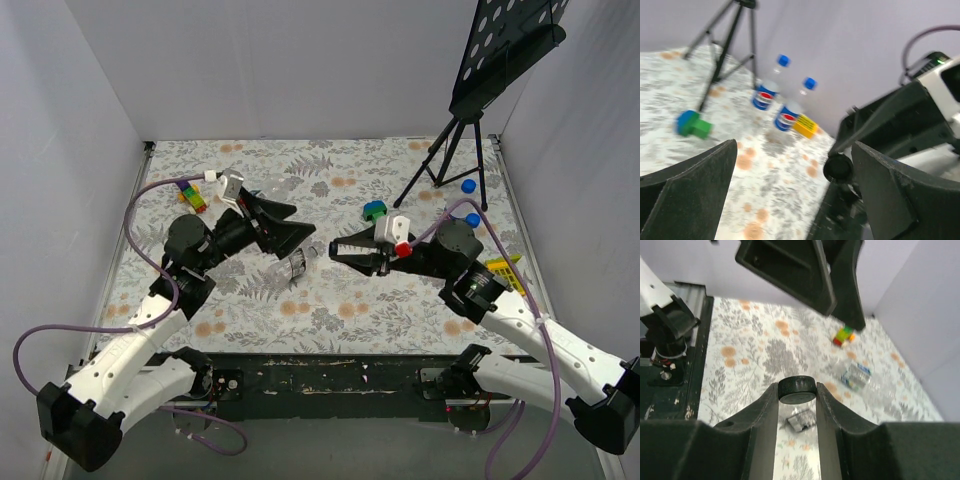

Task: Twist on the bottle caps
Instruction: Adjust the bottle cap at the center of the board, then pick up the plastic bottle at the center of the board.

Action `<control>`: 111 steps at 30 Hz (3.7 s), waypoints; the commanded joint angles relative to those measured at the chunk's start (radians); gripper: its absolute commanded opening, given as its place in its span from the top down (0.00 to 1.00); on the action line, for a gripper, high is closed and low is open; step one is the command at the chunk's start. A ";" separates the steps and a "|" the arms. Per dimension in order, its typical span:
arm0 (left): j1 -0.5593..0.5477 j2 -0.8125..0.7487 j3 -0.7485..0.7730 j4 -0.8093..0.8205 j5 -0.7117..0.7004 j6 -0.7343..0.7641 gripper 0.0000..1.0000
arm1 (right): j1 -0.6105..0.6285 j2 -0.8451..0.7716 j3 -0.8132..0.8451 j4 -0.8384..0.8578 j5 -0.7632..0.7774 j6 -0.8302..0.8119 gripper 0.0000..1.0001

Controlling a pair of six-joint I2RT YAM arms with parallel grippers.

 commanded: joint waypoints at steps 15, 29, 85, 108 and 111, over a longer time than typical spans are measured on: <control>0.005 -0.121 -0.090 -0.341 -0.858 0.594 0.02 | -0.015 0.393 0.380 -1.010 0.465 0.118 0.85; 0.005 -0.254 -0.188 -0.241 -0.866 0.618 0.02 | 0.001 0.869 0.522 -1.148 0.672 0.164 0.85; -0.087 0.718 0.414 -0.939 -0.540 0.779 0.18 | -0.068 0.050 -0.125 -0.320 0.548 0.256 0.19; -0.091 0.548 0.235 -0.715 -0.398 0.830 0.68 | -0.081 0.211 0.065 -0.651 0.670 0.256 0.23; -0.091 0.357 0.149 -0.600 -0.359 0.827 0.74 | -0.084 0.233 0.097 -0.708 0.678 0.267 0.24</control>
